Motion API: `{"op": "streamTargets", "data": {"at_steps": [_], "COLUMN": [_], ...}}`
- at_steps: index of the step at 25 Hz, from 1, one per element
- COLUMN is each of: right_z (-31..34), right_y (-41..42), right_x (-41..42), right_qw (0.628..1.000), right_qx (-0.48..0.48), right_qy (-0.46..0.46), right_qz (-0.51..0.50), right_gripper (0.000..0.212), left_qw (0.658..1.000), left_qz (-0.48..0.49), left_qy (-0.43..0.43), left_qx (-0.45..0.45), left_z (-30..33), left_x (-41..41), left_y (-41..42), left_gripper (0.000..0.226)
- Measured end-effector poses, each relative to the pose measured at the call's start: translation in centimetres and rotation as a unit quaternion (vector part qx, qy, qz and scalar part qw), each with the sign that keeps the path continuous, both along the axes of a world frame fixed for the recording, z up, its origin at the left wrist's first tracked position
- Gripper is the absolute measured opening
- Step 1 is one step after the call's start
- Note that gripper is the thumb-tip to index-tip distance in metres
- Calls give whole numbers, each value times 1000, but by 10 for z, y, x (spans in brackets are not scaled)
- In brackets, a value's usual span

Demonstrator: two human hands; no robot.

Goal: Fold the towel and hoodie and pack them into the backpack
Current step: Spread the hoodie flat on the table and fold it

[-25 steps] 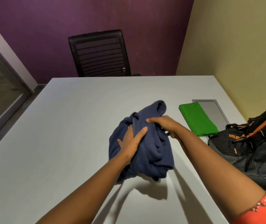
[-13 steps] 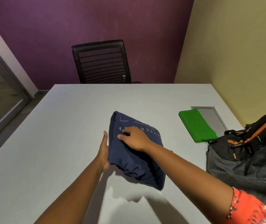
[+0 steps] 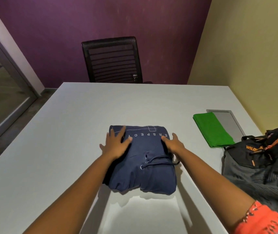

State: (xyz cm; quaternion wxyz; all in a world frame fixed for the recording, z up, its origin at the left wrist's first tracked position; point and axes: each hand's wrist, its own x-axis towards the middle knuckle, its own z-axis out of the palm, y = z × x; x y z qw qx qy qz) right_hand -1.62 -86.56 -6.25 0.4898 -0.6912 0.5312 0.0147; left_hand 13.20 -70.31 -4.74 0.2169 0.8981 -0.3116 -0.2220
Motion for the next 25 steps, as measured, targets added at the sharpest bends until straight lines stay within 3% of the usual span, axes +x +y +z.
{"op": "streamTargets", "data": {"at_steps": [3,7,10,12,14,16,18,20,25], "right_z": [-9,-21,-11,13,39,53,52,52,55], "right_y": [13,21,11,1,-2,7,14,15,6], "right_x": [0,11,12,9,7,8,13,20,25], "right_qw": [995,984,974,961,928,856,783,770,744], "right_qx": [67,20,-64,-166,-147,-127,-199,-227,-286], "right_qy": [-65,-28,32,-42,-89,36,141,175,200], "right_qz": [44,177,217,216,330,500,573,570,570], "right_gripper": [87,96,93,71,43,40,33,25,34], "left_qw": [990,992,991,991,989,983,963,945,956], "left_qz": [-94,-67,-66,-61,-68,-124,-231,-286,-258], "left_qy": [-86,-60,-70,-78,-111,-135,-134,-157,-139], "left_qx": [67,89,92,86,64,-3,-20,7,-6], "left_z": [-32,-57,-57,-58,-57,-51,-46,-47,-53], "left_x": [-22,-16,-17,-15,-16,-19,-26,-29,-27], "left_y": [9,23,21,19,17,10,1,-1,1], "left_gripper": [65,74,74,75,81,93,97,105,126]}}
